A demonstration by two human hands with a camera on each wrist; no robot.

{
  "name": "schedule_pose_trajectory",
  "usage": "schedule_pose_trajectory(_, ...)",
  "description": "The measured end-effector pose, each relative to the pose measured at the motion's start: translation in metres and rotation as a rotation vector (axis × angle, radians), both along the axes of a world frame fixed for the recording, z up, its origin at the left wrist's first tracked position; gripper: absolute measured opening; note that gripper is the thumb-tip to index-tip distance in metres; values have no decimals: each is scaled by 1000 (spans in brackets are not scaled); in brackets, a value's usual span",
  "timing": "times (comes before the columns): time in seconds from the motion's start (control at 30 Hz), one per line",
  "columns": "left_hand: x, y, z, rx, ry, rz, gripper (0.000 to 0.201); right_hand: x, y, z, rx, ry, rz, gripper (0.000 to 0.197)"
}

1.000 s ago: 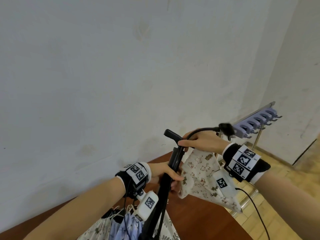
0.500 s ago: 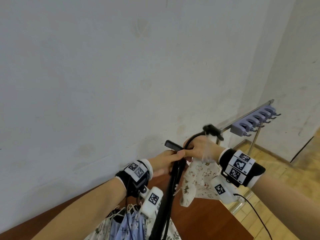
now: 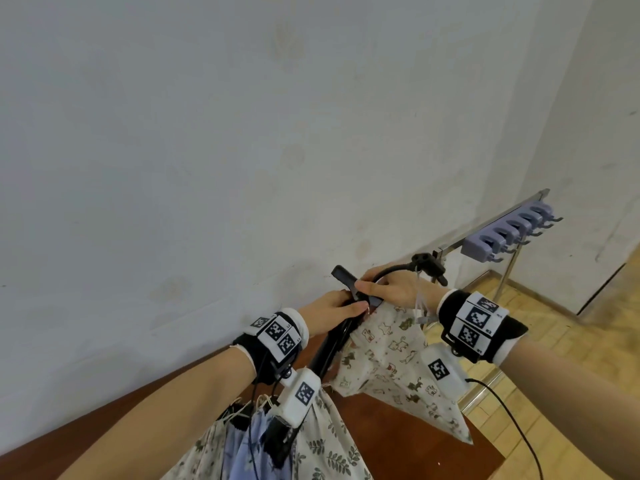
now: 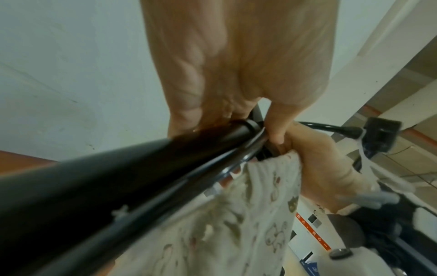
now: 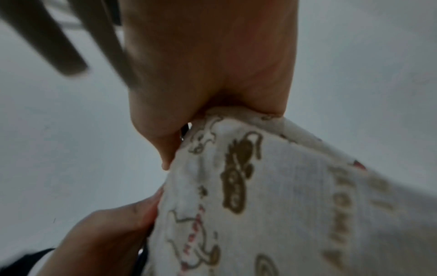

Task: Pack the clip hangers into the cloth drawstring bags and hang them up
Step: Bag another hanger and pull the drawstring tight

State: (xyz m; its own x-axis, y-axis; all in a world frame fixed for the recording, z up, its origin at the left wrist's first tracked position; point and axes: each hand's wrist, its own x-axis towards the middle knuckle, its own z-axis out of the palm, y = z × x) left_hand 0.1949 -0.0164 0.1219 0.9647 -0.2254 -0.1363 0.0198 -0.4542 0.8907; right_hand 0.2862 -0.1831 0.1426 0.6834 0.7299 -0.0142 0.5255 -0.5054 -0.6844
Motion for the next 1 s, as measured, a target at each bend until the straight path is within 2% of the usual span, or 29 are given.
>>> schedule_pose_trajectory(0.1,2,-1,-2,-13,-59,35,35,-5,2,4,33,31,-3,30)
schedule_pose_trajectory(0.23,2,-1,0,-30,-117,49,15,-6,-2,5,64,104,12,29)
schedule_pose_trajectory(0.33,1,4,3,-94,-85,58,26,-6,-13,9,199,227,-86,45)
schedule_pose_trajectory(0.4,-1,10,7,-158,-28,57,17,-5,-21,12,314,335,-158,58)
schedule_pose_trajectory(0.57,-8,5,16,-289,107,-118,15,-10,-24,16,504,636,-222,40)
schedule_pose_trajectory(0.63,-11,-3,23,-349,104,-166,17,-11,-21,11,475,666,-228,42)
schedule_pose_trajectory(0.7,-14,-9,33,-412,76,-125,12,-15,-17,1,460,768,-223,36)
schedule_pose_trajectory(0.73,-15,-10,35,-420,54,-97,9,-15,-16,-6,479,847,-201,41)
schedule_pose_trajectory(0.83,-16,-10,34,-348,-36,-21,13,-21,-11,-16,469,1270,-111,58)
schedule_pose_trajectory(0.87,-16,-10,31,-324,-75,6,15,-23,-9,-19,429,1321,-91,63)
schedule_pose_trajectory(0.97,-15,-13,27,-302,-92,68,50,-34,0,-26,327,1336,-95,72)
schedule_pose_trajectory(1.0,-14,-14,26,-292,-87,68,49,-38,3,-27,345,1343,-151,73)
